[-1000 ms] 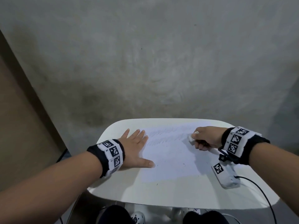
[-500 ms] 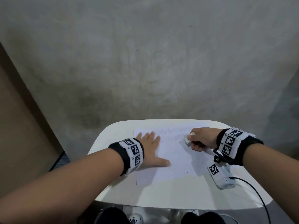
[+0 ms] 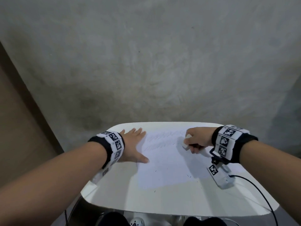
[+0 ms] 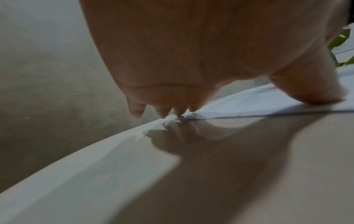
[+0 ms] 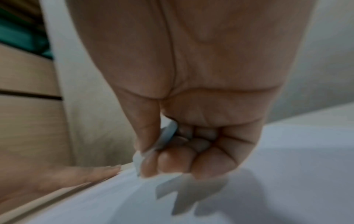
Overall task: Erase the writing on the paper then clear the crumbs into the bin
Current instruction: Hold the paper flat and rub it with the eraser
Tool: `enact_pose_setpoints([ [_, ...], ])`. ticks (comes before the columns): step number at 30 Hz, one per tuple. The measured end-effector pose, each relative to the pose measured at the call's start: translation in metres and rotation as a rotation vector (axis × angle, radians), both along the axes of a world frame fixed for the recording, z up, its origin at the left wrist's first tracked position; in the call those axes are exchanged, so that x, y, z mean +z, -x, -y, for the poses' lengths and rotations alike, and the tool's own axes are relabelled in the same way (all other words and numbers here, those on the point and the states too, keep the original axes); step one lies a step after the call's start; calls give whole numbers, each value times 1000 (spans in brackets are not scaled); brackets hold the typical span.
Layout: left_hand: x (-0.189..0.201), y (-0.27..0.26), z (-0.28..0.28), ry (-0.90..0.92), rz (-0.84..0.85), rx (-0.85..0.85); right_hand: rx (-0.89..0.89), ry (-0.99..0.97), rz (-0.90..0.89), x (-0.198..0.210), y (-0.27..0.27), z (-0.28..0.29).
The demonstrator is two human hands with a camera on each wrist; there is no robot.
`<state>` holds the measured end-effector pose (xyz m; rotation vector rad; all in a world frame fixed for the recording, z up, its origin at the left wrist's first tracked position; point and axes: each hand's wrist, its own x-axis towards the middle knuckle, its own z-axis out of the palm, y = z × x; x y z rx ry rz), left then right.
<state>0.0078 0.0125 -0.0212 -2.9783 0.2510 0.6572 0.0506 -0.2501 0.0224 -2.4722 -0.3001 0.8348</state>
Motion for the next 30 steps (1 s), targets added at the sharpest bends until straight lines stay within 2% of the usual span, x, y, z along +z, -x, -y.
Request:
enact_pose_setpoints([
  [3,-4,3,-4,17,-32,-21,171,119,186,8,5,-40],
  [6,-5,5,-4,-1,-36,-39,303,183,204,8,16,-88],
  [9,-3,12,-5,5,-35,-56,435,381,281,5,21,-123],
  [12,-2,15,-6,29,-31,-48,500,590,410,3,21,-131],
  [15,-3,14,-7,53,-21,-38,584,570,445,-4,32,-136],
  [17,-4,15,-8,57,-12,-44,635,637,427,-6,30,-139],
  [21,-2,16,-7,36,-22,-44,560,689,470,-4,17,-141],
  [25,2,17,-4,71,-18,-7,649,514,426,-12,34,-149],
  [30,-2,16,-5,41,-24,-21,582,677,489,-5,19,-148],
])
